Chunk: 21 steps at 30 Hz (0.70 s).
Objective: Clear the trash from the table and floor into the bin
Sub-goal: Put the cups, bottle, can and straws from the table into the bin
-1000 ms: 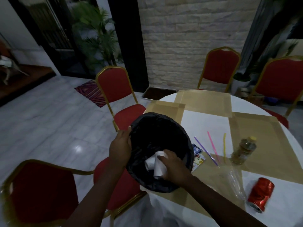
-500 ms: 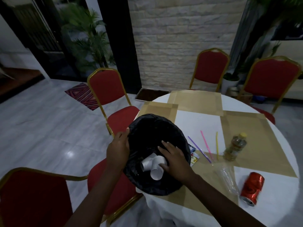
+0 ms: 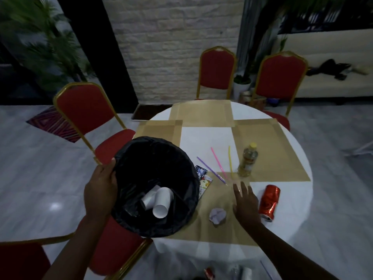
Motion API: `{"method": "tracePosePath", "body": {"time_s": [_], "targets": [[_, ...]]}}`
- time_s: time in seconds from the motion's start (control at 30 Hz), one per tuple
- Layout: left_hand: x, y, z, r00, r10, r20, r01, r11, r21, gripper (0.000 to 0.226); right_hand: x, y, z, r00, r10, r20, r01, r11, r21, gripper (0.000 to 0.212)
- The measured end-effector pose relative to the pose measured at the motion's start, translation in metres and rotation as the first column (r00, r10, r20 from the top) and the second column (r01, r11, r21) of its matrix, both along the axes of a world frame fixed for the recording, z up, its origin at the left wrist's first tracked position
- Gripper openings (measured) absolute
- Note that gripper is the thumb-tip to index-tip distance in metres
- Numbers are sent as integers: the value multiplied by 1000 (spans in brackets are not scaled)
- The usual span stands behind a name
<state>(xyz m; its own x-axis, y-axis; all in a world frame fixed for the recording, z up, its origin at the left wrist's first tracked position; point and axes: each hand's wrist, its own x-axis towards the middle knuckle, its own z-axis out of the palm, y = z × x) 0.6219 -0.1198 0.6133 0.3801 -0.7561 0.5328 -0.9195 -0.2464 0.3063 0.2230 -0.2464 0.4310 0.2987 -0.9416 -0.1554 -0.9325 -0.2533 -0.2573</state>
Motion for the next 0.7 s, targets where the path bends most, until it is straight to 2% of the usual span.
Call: {"method": "tracePosePath", "body": {"time_s": [0.1, 0.2, 0.3, 0.37, 0.43, 0.57, 0.7], "targets": [[-1, -1, 1, 1000, -3, 0, 3, 1000, -5, 41, -11, -7, -16, 998, -65, 3, 65, 997, 33, 96], [-3, -1, 0, 1000, 0, -6, 0, 1000, -2, 43, -14, -10, -19, 995, -98, 37, 99, 994, -38, 84], [-3, 1, 0, 1000, 6, -21, -6, 1000, -5, 43, -11, -9, -23, 994, -77, 74, 82, 995, -64, 86], [-5, 1, 0, 1000, 5, -26, -5, 1000, -13, 43, -7, -6, -20, 985, -88, 145, 96, 994, -49, 94], [-6, -1, 1, 1000, 1, -32, -2, 1000, -22, 43, 2, -3, -7, 955, -85, 284, 109, 992, -71, 98], [-5, -2, 1, 999, 5, -49, -5, 1000, -14, 43, 34, 6, 50, 862, 71, 502, 78, 960, -270, 94], [-3, -3, -2, 998, 11, -55, -12, 1000, -6, 46, 74, 23, 110, 781, 301, 548, -71, 914, -400, 84]]}}
